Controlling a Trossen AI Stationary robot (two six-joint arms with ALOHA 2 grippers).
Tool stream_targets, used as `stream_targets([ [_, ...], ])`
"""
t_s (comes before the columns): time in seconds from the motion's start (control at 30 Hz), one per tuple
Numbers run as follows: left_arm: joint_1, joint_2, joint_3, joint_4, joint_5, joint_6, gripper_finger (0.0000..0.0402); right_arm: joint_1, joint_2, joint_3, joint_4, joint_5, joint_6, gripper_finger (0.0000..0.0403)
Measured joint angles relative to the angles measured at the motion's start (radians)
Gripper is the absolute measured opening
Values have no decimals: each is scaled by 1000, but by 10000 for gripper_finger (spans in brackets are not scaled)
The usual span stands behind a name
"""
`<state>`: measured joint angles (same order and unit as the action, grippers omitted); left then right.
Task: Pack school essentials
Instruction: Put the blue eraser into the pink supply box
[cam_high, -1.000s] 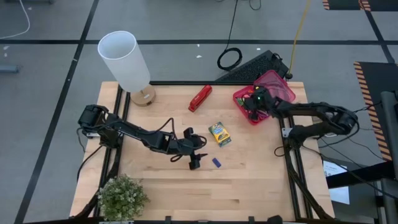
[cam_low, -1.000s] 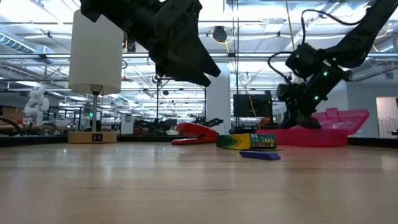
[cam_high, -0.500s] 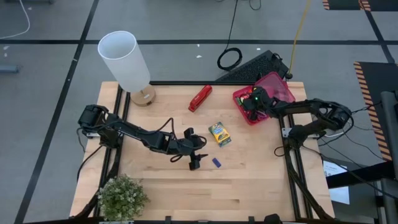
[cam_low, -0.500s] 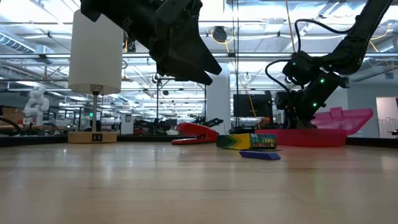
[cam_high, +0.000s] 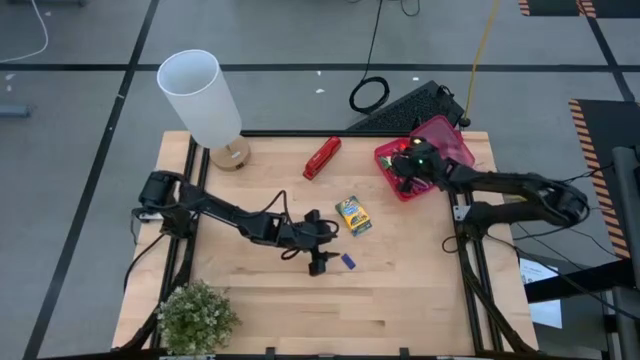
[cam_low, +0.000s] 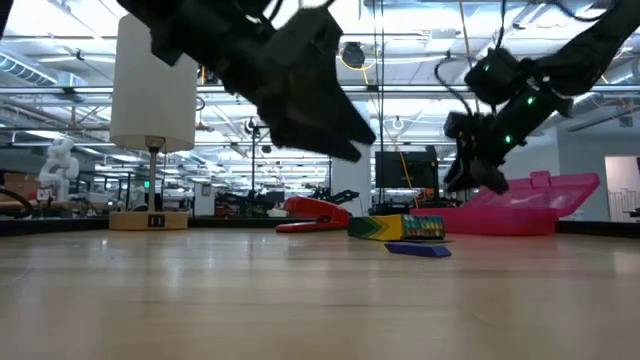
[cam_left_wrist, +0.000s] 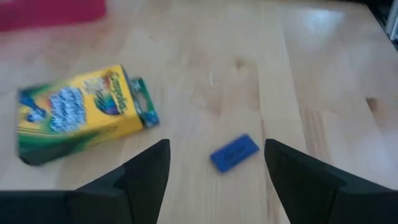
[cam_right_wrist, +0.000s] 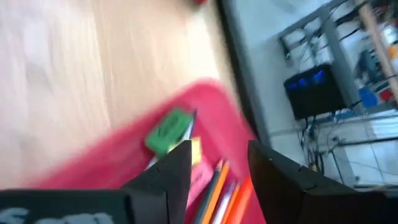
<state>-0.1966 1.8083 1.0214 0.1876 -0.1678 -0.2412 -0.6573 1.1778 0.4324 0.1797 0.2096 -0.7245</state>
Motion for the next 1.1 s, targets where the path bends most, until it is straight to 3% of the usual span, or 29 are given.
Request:
stream_targets([
  [0.3,38,89,-1,53,81,34,264,212,-262,0,-134,-8,290,153],
  [0.47,62,99,3,54,143,135,264,343,-346,0,-155,-112,471,153],
  [0.6,86,99,26,55,247,210,264,449,-363,0,-156,-135,541,153],
  [0.77,84,99,46,50,301,333,264,552,-356,0,-158,-134,594,153],
  [0.93,72,106,52,48,310,405,264,628,-357,0,-158,-133,629,153],
  [1.1,67,155,52,127,330,463,264,673,-357,0,-151,-131,565,153],
])
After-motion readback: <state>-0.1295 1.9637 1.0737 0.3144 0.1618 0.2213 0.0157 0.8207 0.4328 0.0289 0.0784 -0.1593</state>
